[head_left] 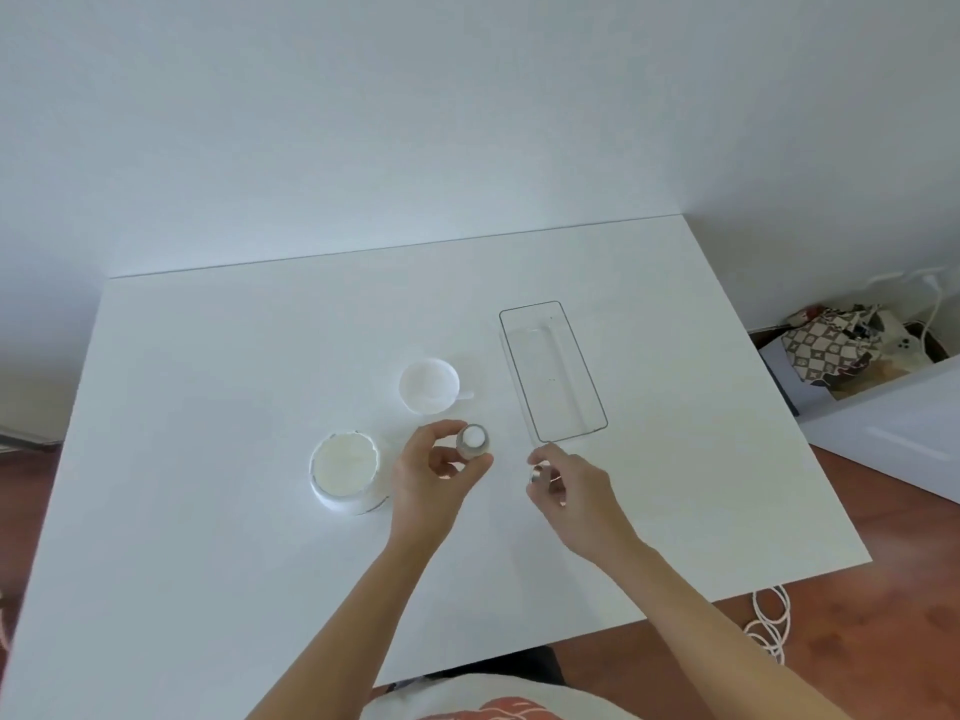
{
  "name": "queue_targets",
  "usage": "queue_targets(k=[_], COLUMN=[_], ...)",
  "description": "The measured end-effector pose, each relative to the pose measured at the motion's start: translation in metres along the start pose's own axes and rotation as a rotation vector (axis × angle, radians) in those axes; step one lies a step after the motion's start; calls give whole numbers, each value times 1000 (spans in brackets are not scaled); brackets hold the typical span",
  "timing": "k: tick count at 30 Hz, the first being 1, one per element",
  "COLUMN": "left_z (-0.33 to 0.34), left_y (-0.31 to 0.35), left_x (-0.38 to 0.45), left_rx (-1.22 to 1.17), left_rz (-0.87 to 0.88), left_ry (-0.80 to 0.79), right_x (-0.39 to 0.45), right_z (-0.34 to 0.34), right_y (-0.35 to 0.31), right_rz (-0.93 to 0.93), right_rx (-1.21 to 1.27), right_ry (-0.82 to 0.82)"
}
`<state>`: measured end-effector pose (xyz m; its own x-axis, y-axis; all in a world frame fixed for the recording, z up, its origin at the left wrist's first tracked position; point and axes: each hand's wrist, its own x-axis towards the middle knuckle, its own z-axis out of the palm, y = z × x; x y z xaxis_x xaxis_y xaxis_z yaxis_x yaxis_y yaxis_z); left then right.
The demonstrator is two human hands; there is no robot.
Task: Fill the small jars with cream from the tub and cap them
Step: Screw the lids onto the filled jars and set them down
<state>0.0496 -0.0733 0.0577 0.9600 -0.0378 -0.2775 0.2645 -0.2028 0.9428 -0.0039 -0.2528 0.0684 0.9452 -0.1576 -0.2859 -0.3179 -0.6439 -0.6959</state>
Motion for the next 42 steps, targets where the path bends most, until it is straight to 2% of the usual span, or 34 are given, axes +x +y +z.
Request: queue_targets(k=[6,11,16,22,26,31,34,40,42], left_z=[-7,-11,-16,-20,-24,-28,-29,-30,-31], left_y=[23,35,41,45,48,50,51,51,51], left_x=[-10,-19,-25,-29,-30,-31,-32,-33,-33], left_rx=[-97,-178,-220,-220,-180,-161,-171,-201,-208], left_rz=[80,93,107,90,130,155,158,159,149], left_ry=[-39,-95,-118,-112,-76,-105,-110,-127,-118], right_x=[10,17,17,14,15,17,17,14,14], right_z=[-29,-41,-45,-51,-57,-65,-67,-60,-62], right_y=[-39,-63,-77,-86,-88,-90,-92,-100,-99], right_rz=[193,237,133,25,-54,-101,-108,-124,-170], right_rx=[670,1004,831,758,660,529,443,70,56], right_ry=[58,8,-124,-289,-343,-407,-396,-223,-207])
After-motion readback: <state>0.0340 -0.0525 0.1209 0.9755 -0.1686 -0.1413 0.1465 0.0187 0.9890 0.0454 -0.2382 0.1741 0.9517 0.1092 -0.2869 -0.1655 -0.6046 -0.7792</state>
